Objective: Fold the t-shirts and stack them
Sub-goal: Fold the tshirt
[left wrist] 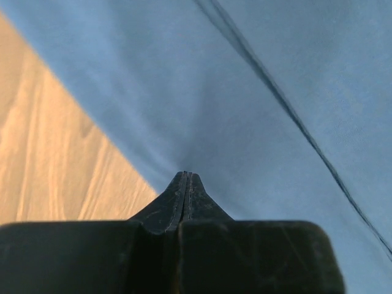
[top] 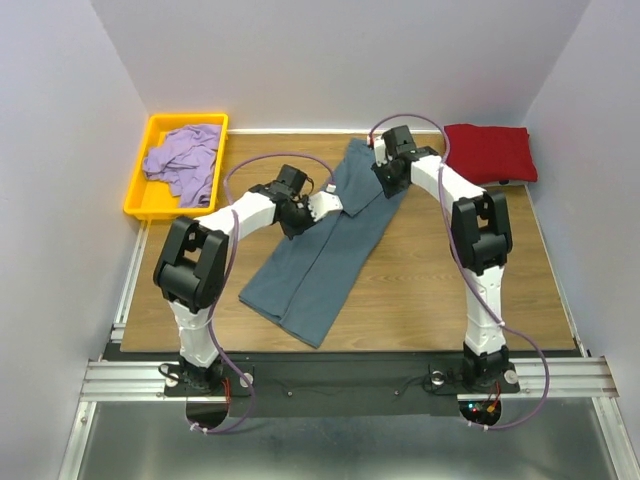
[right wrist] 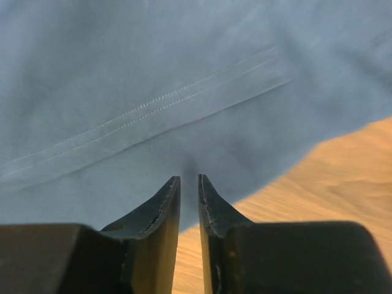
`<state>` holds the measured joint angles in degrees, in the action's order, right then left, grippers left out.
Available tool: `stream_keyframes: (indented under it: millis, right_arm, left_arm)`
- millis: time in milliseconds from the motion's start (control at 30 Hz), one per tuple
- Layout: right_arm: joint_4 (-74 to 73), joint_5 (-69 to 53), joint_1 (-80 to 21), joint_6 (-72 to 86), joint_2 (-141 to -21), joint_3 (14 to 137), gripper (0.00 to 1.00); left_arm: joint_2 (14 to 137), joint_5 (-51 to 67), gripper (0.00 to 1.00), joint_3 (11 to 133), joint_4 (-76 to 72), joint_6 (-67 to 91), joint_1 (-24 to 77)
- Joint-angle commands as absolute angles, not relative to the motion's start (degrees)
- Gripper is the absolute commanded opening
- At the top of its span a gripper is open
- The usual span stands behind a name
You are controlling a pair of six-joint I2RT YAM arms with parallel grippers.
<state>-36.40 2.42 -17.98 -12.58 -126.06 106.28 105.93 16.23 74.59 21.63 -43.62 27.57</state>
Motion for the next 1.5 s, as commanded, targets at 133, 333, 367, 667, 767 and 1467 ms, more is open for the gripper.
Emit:
stream_keyframes:
  millis: [133,333,367,667,767,1467]
  right_arm:
    - [-36.12,3.07,-17.49,-9.93,-131.73,107.93,0.18]
    - [-36.12,3.69,-17.40,-11.60,-137.45,112.14,0.18]
    - [-36.12,3.78,-17.40,-11.86,-138.16,112.67,0.18]
    - [-36.30,0.26,-17.58,-14.85,-145.28,123.74,0.19]
    - [-36.30,0.52,-18.02,-15.20,-147.65,127.35,0.19]
    - [-36.21,-8.78,-18.02,-11.34,-129.12,122.00,0.31]
  left_arm:
    - [106.00,7.66,0.00,68.91,19.69,-49.31,32.25]
    - [104.24,7.64,0.00,62.94,20.30,-48.00,36.29]
    - [104.15,8.08,0.00,62.49,20.48,-47.47,36.82]
    - [104.24,15.37,0.00,62.13,20.74,-38.77,44.20]
    - [106.34,16.08,0.00,64.50,20.30,-34.99,44.21]
    - [105.19,29.97,0.04,86.28,12.30,-12.58,25.58]
